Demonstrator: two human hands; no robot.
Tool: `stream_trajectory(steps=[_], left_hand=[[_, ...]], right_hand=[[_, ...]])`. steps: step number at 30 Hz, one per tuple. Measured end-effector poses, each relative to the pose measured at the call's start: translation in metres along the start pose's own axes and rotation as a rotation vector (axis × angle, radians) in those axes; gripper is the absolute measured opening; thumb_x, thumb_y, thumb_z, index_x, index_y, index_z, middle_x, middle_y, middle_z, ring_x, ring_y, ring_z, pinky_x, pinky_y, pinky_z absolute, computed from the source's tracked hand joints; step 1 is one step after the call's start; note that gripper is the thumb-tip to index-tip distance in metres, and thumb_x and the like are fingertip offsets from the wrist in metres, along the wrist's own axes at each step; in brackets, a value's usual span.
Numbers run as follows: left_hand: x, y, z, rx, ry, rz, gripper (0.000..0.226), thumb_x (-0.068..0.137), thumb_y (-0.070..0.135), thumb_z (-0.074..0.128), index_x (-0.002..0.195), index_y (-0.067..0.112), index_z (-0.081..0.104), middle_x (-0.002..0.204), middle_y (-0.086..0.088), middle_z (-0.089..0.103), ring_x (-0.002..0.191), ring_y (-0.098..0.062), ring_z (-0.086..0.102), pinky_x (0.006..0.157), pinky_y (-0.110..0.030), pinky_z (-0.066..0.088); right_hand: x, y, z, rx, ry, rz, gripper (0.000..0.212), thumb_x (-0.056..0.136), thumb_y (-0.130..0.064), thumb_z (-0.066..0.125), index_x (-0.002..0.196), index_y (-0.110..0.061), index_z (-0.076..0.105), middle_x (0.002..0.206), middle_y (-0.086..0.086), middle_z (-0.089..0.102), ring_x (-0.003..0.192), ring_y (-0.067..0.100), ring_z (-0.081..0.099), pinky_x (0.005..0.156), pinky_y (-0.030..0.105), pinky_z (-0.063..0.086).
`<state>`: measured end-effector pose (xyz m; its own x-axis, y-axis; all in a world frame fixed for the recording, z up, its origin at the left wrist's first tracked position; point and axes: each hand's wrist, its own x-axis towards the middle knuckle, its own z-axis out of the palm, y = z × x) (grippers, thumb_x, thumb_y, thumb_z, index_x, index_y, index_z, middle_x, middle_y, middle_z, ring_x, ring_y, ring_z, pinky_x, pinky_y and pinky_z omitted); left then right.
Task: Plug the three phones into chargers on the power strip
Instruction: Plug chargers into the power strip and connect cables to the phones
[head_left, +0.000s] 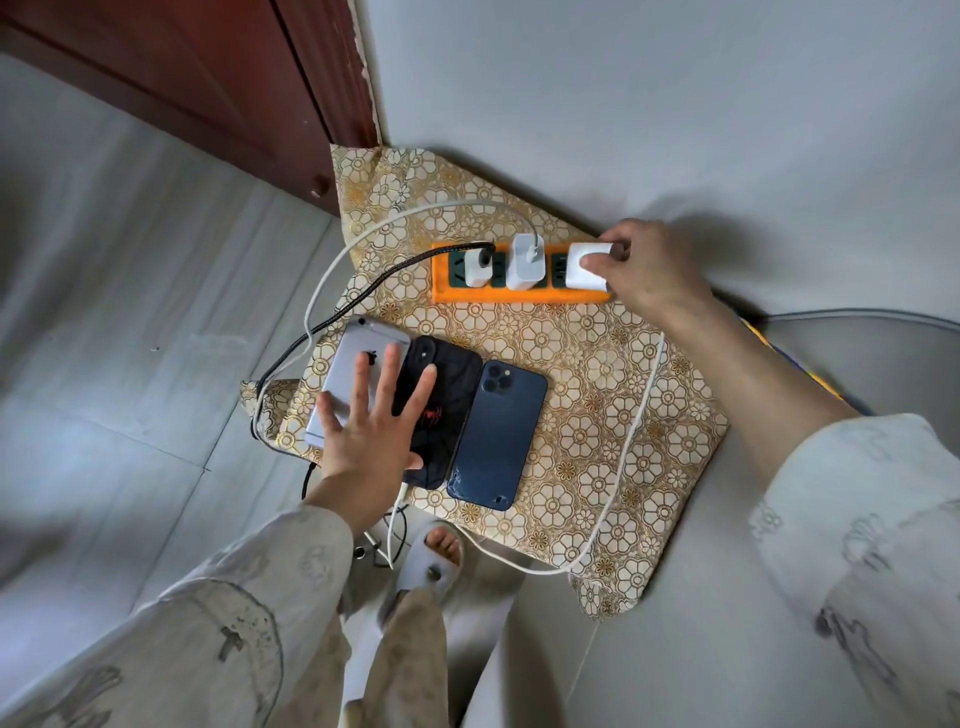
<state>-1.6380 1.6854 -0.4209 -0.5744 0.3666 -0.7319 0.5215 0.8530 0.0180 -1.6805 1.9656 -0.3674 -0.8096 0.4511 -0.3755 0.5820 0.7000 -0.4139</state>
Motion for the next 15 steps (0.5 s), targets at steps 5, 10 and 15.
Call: stream_trajectory(steps=[5,10,15], left_hand=[[0.000,-0.001,0.000,-0.045,0.008,0.005,0.105,0.084,0.042,0.055,0.122,0.035,-0.043,0.134,-0.003,-0.049,0.138,-0.033,-0.027,0.110,-0.063,0.010],[0.001,-0.001,0.003,-0.071,0.019,-0.011,0.113,0.082,0.042,0.057,0.115,0.037,-0.051,0.133,-0.003,-0.051,0.137,-0.032,-0.030,0.110,-0.064,0.007],[0.002,-0.003,0.006,-0.103,0.022,-0.017,0.118,0.081,0.041,0.059,0.111,0.037,-0.055,0.135,-0.003,-0.051,0.126,-0.030,-0.039,0.109,-0.065,0.005]], right_hand=[[0.012,-0.018,-0.007,-0.144,-0.075,0.026,0.036,0.081,-0.030,0.063,0.112,-0.012,0.065,0.113,0.018,0.064,0.102,0.032,0.059,0.083,0.033,0.046],[0.016,-0.029,-0.016,-0.179,-0.135,0.097,0.035,0.079,-0.032,0.065,0.109,-0.013,0.067,0.111,0.017,0.066,0.097,0.031,0.063,0.081,0.033,0.052],[0.012,-0.029,-0.015,-0.163,-0.169,0.104,0.031,0.081,-0.030,0.064,0.105,-0.010,0.068,0.104,0.017,0.068,0.083,0.032,0.067,0.078,0.042,0.056]])
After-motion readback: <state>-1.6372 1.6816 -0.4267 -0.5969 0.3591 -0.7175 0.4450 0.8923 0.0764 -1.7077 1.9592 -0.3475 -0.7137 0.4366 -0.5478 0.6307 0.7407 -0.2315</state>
